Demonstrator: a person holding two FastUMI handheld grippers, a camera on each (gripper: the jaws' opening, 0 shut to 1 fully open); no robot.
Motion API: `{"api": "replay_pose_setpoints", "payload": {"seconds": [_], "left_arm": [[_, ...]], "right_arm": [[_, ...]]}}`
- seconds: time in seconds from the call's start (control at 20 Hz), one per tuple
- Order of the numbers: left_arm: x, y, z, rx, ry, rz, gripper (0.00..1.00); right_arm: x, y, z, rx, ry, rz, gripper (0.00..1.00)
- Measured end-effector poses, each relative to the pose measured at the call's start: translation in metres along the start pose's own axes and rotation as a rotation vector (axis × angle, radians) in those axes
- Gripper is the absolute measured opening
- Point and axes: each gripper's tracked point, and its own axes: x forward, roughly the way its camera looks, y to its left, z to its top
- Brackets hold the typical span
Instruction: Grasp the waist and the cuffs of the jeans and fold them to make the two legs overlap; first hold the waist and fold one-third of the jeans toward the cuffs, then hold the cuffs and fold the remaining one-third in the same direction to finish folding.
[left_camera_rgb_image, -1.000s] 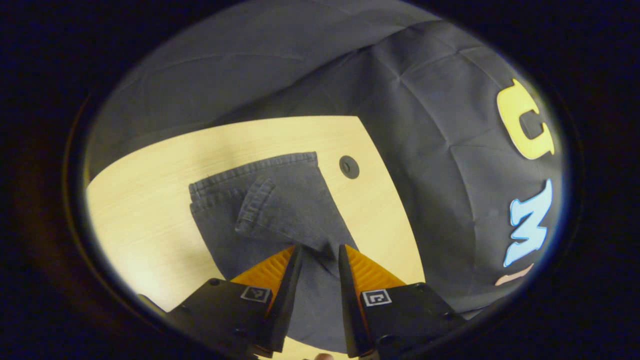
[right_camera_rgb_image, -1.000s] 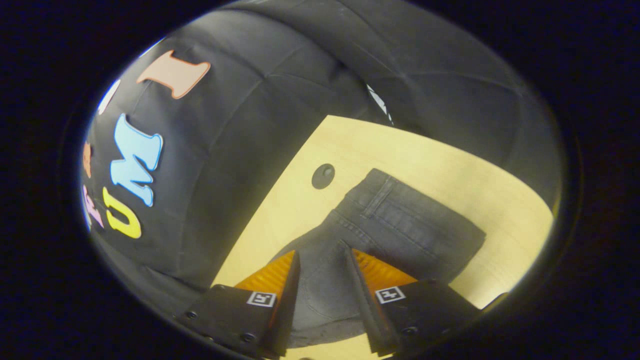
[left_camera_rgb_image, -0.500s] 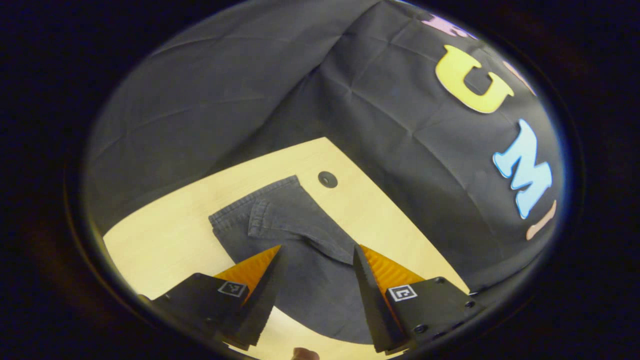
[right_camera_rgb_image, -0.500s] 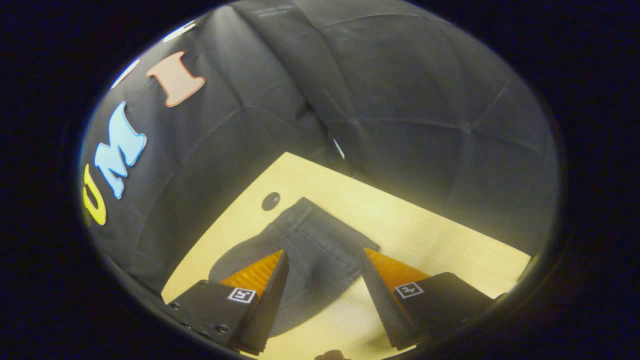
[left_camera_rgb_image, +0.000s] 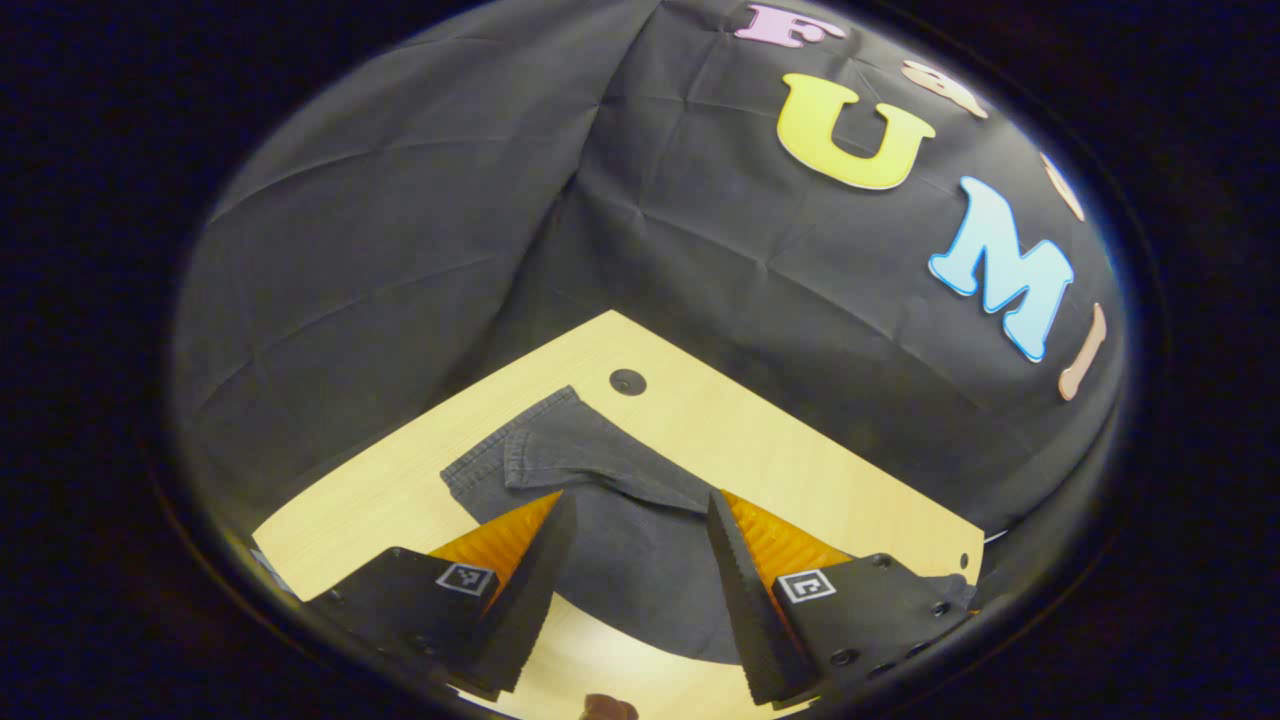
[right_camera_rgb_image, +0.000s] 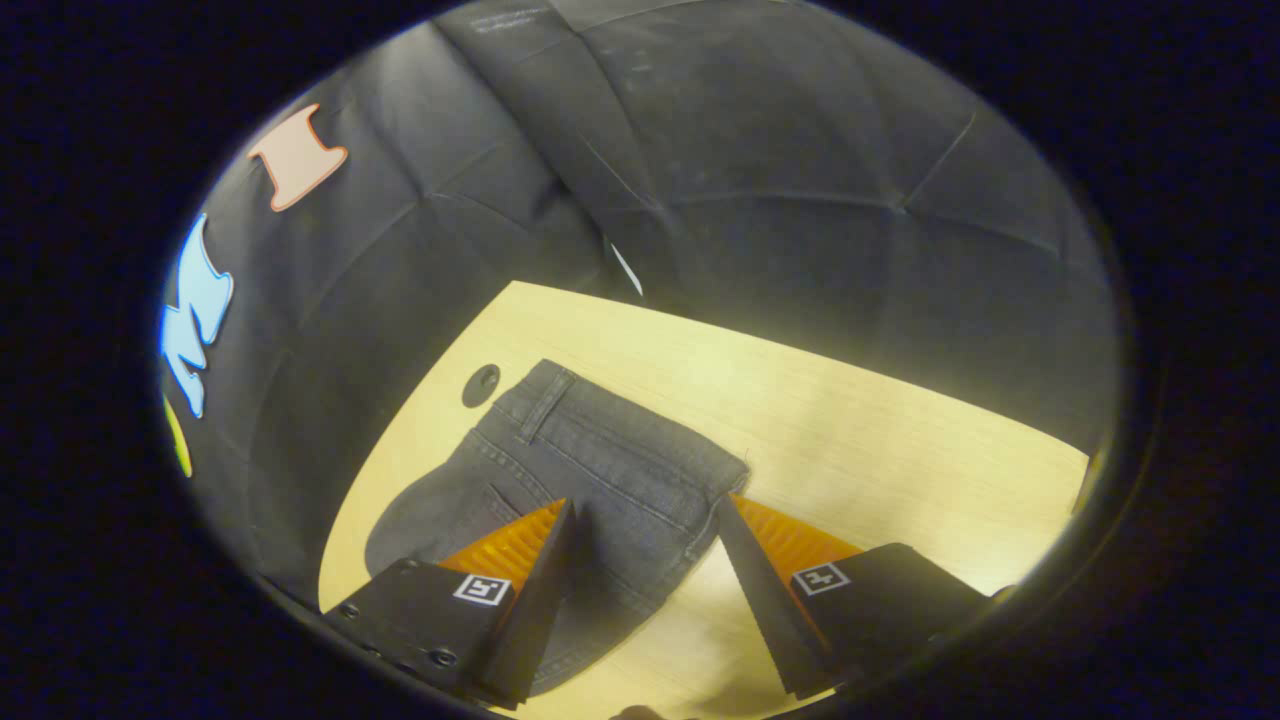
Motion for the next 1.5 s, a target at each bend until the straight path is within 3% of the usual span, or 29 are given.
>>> {"api": "replay_pose_setpoints", "payload": {"seconds": [0.15,0.2,0.25,0.3,0.45,0.6,0.65,0.9,1.0,1.2,1.45,1.5], "left_arm": [[-0.012,-0.004,0.004,0.03,-0.04,-0.007,0.88],[-0.016,-0.003,0.005,0.042,-0.05,-0.005,0.98],[-0.017,-0.006,0.005,0.053,-0.06,-0.005,1.0],[-0.018,-0.007,0.005,0.059,-0.066,-0.011,1.0],[-0.023,-0.008,0.004,0.05,-0.071,-0.025,1.0],[-0.033,-0.006,0.003,0.049,-0.086,-0.032,1.0],[-0.035,-0.007,0.002,0.048,-0.09,-0.033,1.0],[-0.042,-0.001,-0.014,0.025,-0.071,-0.037,0.99],[-0.05,-0.004,-0.018,0.029,-0.067,-0.041,0.99],[-0.061,-0.008,-0.017,0.052,-0.079,-0.042,1.0],[-0.076,-0.028,-0.024,0.085,-0.098,-0.068,1.0],[-0.079,-0.032,-0.025,0.087,-0.1,-0.078,1.0]], "right_arm": [[-0.004,-0.005,0.0,0.012,-0.006,-0.016,0.84],[-0.001,-0.003,0.0,0.035,-0.01,-0.019,0.83],[0.0,-0.003,0.0,0.056,-0.012,-0.027,0.83],[-0.001,-0.004,-0.002,0.072,-0.016,-0.039,0.8],[-0.003,-0.005,-0.003,0.087,-0.033,-0.07,0.84],[-0.001,-0.001,-0.003,0.078,-0.026,-0.052,0.8],[-0.004,0.001,-0.003,0.07,-0.021,-0.033,0.78],[0.003,0.01,-0.004,0.056,0.0,0.081,0.39],[-0.001,0.01,-0.002,0.06,0.011,0.12,0.3],[-0.033,0.009,0.016,-0.003,-0.084,0.179,0.27],[-0.109,0.003,0.052,-0.041,-0.239,0.291,0.23],[-0.126,0.01,0.057,-0.057,-0.276,0.315,0.26]]}}
